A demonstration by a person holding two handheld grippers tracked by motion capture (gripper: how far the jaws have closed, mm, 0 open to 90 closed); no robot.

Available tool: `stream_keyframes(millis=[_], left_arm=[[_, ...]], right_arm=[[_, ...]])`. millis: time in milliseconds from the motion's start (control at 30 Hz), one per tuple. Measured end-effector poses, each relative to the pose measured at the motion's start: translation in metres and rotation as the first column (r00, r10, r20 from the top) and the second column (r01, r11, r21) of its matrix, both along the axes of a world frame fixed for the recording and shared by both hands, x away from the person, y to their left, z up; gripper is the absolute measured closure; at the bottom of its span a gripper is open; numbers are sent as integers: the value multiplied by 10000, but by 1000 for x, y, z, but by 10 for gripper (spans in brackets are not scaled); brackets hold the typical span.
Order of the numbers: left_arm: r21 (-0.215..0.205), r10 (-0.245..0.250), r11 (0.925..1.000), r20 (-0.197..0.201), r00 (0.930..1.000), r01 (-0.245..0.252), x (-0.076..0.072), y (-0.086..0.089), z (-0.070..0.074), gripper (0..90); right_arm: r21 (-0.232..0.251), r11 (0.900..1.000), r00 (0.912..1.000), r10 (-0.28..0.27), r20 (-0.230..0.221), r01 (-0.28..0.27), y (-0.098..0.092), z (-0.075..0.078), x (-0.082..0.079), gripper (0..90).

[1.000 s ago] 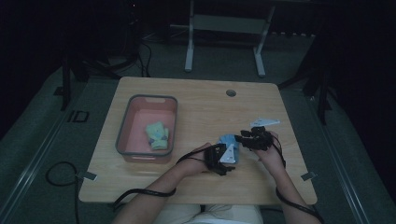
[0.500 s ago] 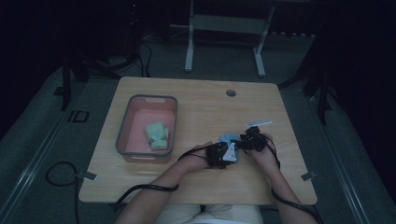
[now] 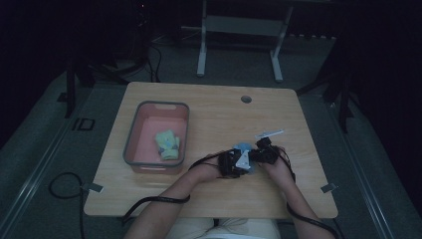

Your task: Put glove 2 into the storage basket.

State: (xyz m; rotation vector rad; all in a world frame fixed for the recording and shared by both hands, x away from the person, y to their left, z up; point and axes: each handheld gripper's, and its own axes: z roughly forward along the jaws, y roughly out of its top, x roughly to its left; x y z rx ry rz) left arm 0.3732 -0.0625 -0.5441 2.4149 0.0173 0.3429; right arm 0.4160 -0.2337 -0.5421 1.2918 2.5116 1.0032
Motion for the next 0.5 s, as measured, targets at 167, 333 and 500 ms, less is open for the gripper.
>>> stream_keyframes(millis=[167, 333, 500], left_arm=[[86, 6, 10000, -49, 10000, -6, -2, 4, 5, 750], [-38, 167, 9999, 244, 9996, -166, -3, 10, 26, 752], [35, 151, 9999, 438, 9989, -153, -5, 15, 42, 752]], right_arm=[[89, 9992, 9992, 380, 144, -381, 4, 3, -3, 792], [538, 9971, 9981, 514, 336, -531, 5, 17, -2, 798], [773, 9940, 9941, 711, 819, -775, 8, 38, -4, 799]])
